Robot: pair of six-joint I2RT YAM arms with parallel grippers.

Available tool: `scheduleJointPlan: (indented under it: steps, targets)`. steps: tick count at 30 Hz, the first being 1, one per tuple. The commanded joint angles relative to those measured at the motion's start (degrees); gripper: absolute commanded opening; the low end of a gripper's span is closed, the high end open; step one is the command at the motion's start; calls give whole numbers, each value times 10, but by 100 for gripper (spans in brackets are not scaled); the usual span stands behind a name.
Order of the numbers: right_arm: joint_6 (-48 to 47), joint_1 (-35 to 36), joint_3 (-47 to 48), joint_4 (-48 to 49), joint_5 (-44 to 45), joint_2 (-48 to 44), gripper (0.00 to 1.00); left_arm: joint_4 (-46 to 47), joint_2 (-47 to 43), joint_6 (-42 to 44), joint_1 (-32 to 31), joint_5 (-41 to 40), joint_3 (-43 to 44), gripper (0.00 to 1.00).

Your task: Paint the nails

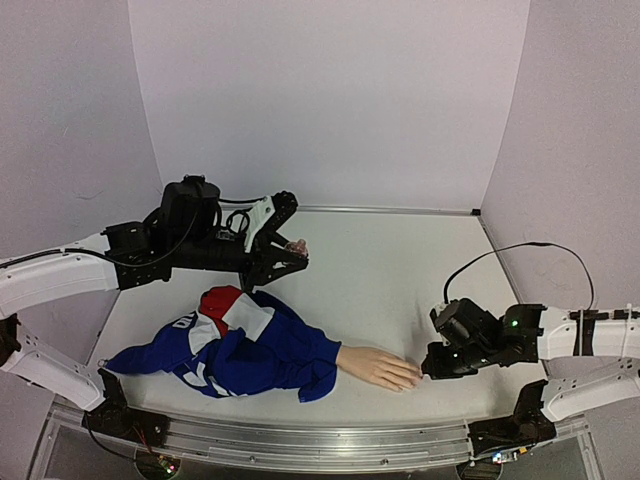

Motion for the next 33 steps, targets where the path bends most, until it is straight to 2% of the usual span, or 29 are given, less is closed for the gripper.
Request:
scheduleJointPlan:
  steps: [1, 33]
  targets:
    - [2, 2, -3, -12, 6, -1, 0, 17, -3, 6, -3, 9, 24, 0]
    - [4, 2, 4, -8, 16, 13, 0, 16, -2, 7, -3, 13, 24, 0]
